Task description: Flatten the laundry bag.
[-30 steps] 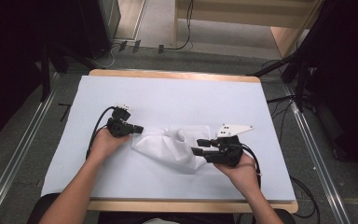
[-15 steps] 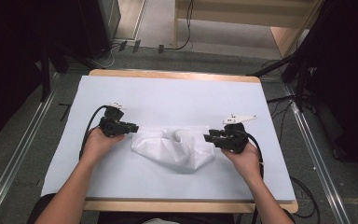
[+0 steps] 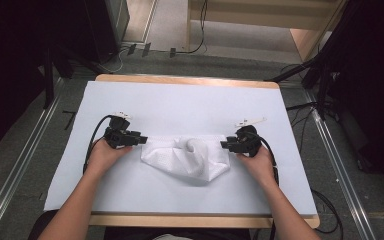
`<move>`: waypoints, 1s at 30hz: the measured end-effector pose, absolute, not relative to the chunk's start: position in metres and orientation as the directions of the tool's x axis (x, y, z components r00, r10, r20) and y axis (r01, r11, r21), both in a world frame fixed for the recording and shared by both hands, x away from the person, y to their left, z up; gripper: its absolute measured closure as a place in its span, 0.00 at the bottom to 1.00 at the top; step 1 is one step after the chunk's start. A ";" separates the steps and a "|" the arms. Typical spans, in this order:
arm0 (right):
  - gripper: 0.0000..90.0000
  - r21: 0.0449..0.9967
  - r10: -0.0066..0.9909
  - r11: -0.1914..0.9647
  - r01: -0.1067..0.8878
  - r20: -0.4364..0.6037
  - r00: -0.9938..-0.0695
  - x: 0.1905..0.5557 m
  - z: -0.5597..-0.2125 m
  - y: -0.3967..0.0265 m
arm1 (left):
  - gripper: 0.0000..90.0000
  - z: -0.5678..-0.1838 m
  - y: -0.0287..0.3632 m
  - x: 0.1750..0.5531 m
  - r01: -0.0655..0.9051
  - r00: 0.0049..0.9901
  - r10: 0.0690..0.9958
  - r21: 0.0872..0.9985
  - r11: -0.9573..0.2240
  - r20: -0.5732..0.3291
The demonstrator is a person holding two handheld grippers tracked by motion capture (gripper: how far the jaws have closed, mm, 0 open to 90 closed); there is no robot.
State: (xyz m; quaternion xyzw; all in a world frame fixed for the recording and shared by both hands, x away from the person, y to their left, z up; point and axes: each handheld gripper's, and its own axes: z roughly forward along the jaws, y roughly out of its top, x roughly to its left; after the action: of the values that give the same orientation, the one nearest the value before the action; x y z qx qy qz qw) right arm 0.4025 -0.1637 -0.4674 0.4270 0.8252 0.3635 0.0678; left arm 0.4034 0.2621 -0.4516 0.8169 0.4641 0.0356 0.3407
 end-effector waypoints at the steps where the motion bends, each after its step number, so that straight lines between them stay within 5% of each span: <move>1: 0.69 0.651 0.754 0.376 0.660 0.199 -0.626 0.404 -0.470 -0.162 | 0.68 -0.452 0.261 0.403 0.737 0.567 0.781 0.585 -0.338 -0.263; 6: 0.72 0.653 0.756 0.378 0.656 0.192 -0.626 0.404 -0.470 -0.154 | 0.82 -0.452 0.251 0.399 0.722 0.584 0.781 0.580 -0.377 -0.219; 12: 0.96 0.631 0.768 0.417 0.654 0.140 -0.625 0.403 -0.467 -0.145 | 0.99 -0.453 0.246 0.400 0.722 0.594 0.774 0.569 -0.393 -0.219; 30: 0.99 0.679 0.779 0.335 0.653 0.190 -0.597 0.466 -0.442 -0.147 | 1.00 -0.428 0.263 0.464 0.744 0.531 0.789 0.615 -0.260 -0.308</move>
State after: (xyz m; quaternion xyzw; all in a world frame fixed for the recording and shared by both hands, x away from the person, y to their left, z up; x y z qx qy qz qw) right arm 0.4663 -0.1475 -0.4423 0.4408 0.8126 0.3716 0.0848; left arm 0.4641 0.2633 -0.4283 0.7932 0.4834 0.0306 0.3692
